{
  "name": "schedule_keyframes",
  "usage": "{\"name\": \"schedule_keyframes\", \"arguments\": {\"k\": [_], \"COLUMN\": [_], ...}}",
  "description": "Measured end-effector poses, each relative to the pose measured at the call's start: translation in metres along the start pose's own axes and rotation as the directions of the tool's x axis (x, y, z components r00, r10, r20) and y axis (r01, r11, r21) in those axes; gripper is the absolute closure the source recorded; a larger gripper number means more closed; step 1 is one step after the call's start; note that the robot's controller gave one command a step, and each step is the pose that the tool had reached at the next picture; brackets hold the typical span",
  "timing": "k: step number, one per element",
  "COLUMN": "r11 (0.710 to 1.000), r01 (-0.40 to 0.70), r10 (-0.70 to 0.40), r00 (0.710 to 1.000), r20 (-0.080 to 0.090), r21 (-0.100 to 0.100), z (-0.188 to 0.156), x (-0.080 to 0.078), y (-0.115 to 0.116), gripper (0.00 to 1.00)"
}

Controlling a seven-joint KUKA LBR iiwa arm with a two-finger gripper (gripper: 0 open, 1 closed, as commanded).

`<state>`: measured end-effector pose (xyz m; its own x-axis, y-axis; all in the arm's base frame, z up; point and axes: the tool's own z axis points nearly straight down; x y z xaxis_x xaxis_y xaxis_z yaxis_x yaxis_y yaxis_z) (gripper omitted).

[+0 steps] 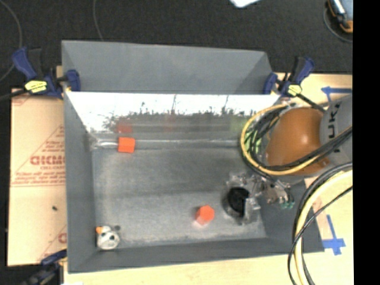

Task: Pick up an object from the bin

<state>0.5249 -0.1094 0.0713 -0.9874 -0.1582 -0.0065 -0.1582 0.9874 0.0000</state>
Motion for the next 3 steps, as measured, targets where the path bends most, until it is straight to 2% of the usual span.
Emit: {"name": "schedule_keyframes", "arguments": {"k": [1, 2, 3], "r11": [1.0, 1.0, 1.0], "r01": [0.0, -0.001, -0.001], "r10": [0.0, 0.001, 0.001], "r00": [1.0, 1.0, 1.0], "r20": [-0.005, -0.013, -0.006], "r21": [-0.002, -0.005, -0.002], "z": [-0.004, -0.025, -0.048], "x": [0.001, 0.003, 0.001], "y": [0.001, 0.002, 0.001], "gripper": [1.0, 1.0, 1.0]}}
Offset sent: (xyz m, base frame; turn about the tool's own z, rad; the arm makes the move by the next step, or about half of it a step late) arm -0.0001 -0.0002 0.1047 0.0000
